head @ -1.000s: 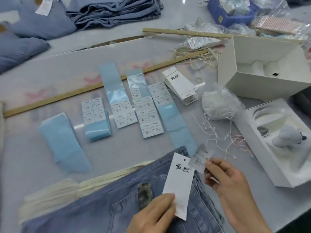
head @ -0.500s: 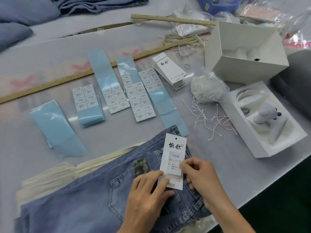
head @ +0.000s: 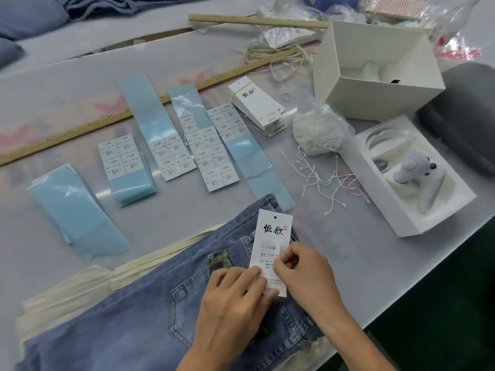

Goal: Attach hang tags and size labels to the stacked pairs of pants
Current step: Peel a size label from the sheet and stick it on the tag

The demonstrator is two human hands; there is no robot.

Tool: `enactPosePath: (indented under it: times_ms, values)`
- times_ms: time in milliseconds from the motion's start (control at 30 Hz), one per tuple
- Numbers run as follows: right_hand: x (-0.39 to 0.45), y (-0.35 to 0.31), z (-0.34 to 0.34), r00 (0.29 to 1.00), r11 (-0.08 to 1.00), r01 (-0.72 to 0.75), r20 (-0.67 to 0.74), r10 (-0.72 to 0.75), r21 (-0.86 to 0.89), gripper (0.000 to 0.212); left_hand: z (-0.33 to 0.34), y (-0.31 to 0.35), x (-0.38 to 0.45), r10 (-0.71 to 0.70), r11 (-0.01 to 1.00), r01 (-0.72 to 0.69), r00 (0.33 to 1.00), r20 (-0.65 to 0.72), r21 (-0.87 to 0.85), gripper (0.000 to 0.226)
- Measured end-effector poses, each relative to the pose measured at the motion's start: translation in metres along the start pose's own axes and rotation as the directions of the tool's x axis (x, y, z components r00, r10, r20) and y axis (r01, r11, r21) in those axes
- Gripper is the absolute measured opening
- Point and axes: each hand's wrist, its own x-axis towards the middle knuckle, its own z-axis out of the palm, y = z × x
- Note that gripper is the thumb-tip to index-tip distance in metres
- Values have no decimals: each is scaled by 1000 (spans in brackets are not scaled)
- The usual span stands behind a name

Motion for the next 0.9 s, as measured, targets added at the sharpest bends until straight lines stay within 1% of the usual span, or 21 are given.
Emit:
enactPosePath:
  times_ms: [100, 167, 233, 267, 367, 400, 433, 467, 500, 533, 600, 633, 667, 700, 733, 767, 800, 833, 867, 900]
  values:
    - [-3, 2, 4, 997, 997, 64, -46, -66, -45, 23, -2, -3, 5, 72, 997, -73, 996, 42, 16, 27]
    - [-6, 3, 3, 997, 999, 54, -54, -53, 3, 21, -2, -5, 2, 105, 994, -107, 993, 59, 31, 23]
    - [-5, 3, 0, 998, 995, 30, -54, -25, 93, 35, -1, -5, -3, 117, 992, -120, 991, 69, 32, 20]
    - [-4, 4, -3, 998, 986, 35, -66, -24, 163, 36, 0, -5, -4, 116, 992, -118, 991, 70, 32, 19]
    - [-3, 2, -12, 990, 909, 96, -136, -44, 406, 14, 3, -5, -8, 95, 995, -97, 994, 49, 34, 17]
    - [-3, 2, -12, 996, 853, 64, -87, -22, 518, 8, 4, -4, -10, 89, 995, -91, 995, 37, 36, 17]
    - [-4, 0, -10, 1000, 780, -13, 22, 0, 625, 6, 5, -3, -12, 89, 995, -90, 996, 31, 37, 19]
    - [-5, -1, -7, 992, 726, -87, 125, 1, 682, 9, 6, -2, -14, 93, 995, -94, 995, 32, 38, 20]
    - [-5, -2, -5, 985, 684, -131, 175, 6, 718, 13, 6, -2, -16, 97, 994, -98, 995, 32, 40, 21]
    - [-3, -1, -4, 990, 654, -122, 143, 21, 747, 14, 6, -2, -17, 98, 994, -99, 995, 33, 42, 21]
    - [4, -1, -9, 995, 671, 27, -82, 49, 741, 15, 5, -3, -16, 92, 995, -93, 995, 23, 46, 19]
    - [7, 1, -12, 989, 674, 76, -143, 45, 734, 15, 4, -3, -13, 81, 996, -82, 997, 12, 42, 17]
    - [8, 2, -14, 993, 638, 77, -119, 23, 766, 14, 3, -3, -10, 62, 998, -62, 998, 0, 28, 16]
    - [7, -1, -15, 1000, 581, 19, -12, -16, 814, 14, 3, -3, -6, 41, 999, -41, 999, -16, 9, 14]
    - [5, 0, -14, 992, 562, -52, 109, -68, 825, 14, 2, -4, -2, 26, 1000, -26, 999, -30, -5, 12]
    - [5, 2, -12, 980, 601, -67, 165, -110, 796, 15, 2, -5, 4, 25, 1000, -25, 999, -37, -5, 10]
    - [7, 6, -12, 984, 667, -5, 121, -127, 745, 14, 2, -7, 10, 34, 999, -34, 999, -34, 2, 11]
    - [13, 10, -15, 992, 722, 84, 10, -125, 687, 13, 3, -9, 17, 44, 999, -44, 999, -29, 8, 12]
    - [23, 16, -19, 988, 750, 153, -127, -92, 643, 13, 3, -11, 24, 44, 999, -44, 999, -28, 5, 13]
    - [36, 21, -25, 971, 758, 186, -237, -43, 625, 13, 4, -14, 31, 30, 999, -31, 999, -35, -13, 13]
